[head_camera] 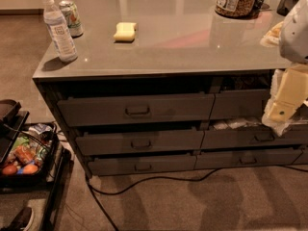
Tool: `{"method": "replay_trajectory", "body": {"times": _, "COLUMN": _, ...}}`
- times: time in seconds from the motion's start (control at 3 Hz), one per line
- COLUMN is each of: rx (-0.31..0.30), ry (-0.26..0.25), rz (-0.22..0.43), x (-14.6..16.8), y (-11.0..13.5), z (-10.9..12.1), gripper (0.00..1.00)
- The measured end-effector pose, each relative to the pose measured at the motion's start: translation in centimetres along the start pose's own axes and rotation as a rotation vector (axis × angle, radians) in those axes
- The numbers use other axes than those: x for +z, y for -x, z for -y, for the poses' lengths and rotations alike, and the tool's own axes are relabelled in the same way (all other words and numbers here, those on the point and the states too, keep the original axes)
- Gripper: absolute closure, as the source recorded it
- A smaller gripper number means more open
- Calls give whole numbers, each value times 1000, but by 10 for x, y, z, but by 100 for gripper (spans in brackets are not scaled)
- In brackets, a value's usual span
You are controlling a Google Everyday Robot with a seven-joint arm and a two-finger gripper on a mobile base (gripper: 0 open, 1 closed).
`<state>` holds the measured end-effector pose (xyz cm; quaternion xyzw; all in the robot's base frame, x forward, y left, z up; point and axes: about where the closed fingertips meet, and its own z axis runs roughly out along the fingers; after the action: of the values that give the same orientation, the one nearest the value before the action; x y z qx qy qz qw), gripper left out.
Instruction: Open middle drawer
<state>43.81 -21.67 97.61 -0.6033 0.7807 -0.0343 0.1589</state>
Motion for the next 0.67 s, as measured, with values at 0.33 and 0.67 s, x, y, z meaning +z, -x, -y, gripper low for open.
{"method": "replay_trajectory", "body": {"times": 0.33, "rx": 0, "ry": 0, "rz": 0, "x": 0, "y": 0, "z": 0, "gripper": 0}}
{"method": "replay_trajectory", "body": {"times": 0.67, "rx": -8, "ry": -20, "rz": 12, "x": -2, "y": 3, "z": 0, "gripper": 0}}
